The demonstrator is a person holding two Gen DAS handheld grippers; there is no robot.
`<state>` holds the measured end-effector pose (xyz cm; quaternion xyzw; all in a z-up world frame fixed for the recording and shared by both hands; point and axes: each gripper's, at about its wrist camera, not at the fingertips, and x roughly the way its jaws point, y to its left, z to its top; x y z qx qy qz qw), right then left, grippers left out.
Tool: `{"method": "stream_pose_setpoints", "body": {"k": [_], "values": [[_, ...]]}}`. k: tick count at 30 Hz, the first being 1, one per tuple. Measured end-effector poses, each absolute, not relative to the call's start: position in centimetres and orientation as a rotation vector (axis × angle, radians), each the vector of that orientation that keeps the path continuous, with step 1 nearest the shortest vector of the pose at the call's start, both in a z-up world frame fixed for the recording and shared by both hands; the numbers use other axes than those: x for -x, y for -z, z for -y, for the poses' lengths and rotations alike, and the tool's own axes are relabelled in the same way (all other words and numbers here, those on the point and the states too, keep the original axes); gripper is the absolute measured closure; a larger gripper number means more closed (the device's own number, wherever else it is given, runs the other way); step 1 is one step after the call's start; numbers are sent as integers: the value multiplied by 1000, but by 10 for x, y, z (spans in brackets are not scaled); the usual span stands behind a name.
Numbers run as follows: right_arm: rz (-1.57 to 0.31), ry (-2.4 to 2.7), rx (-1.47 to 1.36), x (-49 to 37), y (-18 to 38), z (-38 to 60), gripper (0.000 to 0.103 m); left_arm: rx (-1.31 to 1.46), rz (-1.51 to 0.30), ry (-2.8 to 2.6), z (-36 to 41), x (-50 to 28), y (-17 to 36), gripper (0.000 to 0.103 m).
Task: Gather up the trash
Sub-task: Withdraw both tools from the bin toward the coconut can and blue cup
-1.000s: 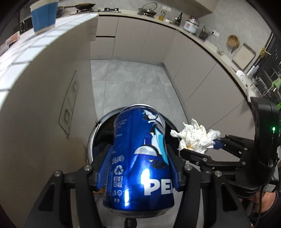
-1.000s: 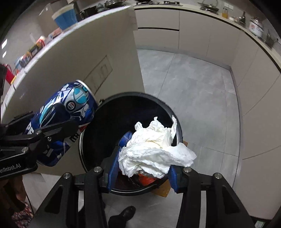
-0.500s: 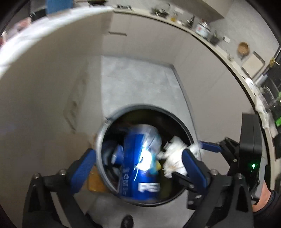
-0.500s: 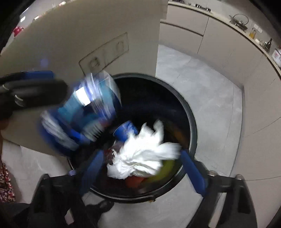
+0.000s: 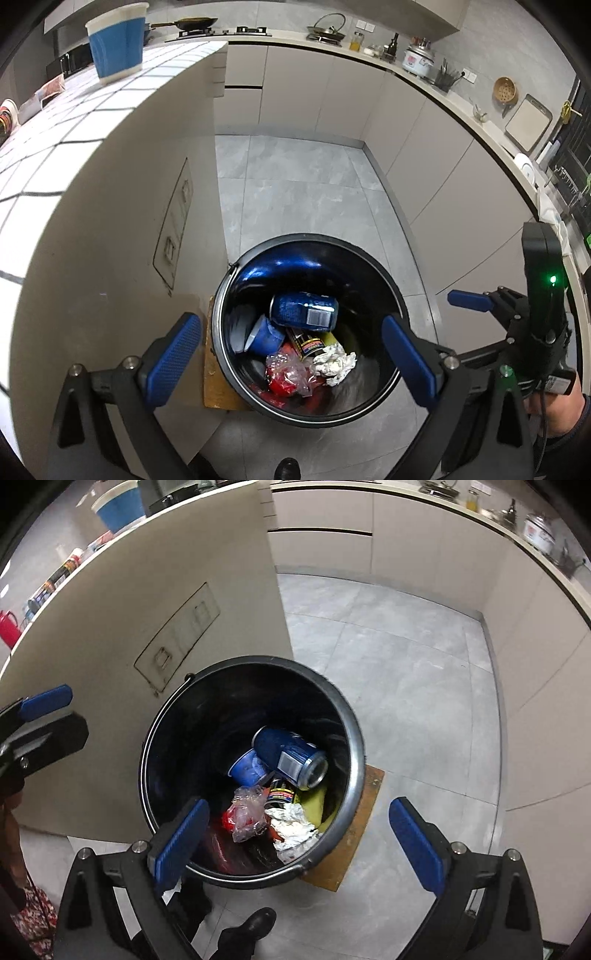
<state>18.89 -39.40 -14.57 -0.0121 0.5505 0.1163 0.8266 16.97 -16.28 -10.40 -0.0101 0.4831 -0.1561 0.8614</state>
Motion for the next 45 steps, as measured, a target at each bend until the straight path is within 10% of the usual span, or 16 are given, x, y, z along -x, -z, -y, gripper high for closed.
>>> {"method": "stream_pose_setpoints", "body": {"k": [16,45], "values": [[-1031,-169,5,-192,52,390,3,40,-849,335,135,-151,13,2],[-857,-236,23,-310,-31,128,0,131,-746,-8,-176,-261,-2,2]]}}
